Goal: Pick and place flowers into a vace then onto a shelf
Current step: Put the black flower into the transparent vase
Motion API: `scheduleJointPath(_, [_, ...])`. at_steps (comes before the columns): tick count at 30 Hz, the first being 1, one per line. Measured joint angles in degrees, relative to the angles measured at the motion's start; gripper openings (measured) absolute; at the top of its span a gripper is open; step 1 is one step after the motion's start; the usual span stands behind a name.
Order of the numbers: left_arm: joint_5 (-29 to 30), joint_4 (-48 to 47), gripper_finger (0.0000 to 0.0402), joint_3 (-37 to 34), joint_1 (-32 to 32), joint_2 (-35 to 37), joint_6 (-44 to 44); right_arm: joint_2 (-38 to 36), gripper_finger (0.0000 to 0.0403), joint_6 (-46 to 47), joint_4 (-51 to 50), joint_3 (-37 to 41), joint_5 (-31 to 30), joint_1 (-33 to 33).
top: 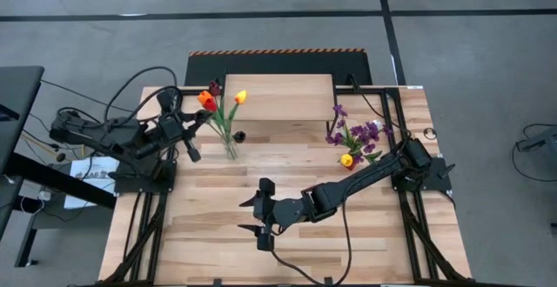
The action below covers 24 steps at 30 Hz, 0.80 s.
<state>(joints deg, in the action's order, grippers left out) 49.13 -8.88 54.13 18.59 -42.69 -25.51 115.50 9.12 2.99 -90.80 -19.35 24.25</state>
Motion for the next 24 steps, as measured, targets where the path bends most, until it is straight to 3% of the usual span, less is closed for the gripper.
scheduleJointPath(24, [0.7, -0.4, 0.0, 0.1, 0.0, 2.2, 0.4, 0.0, 0.0255, 0.0, 0.0, 0.0, 0.0, -0.4])
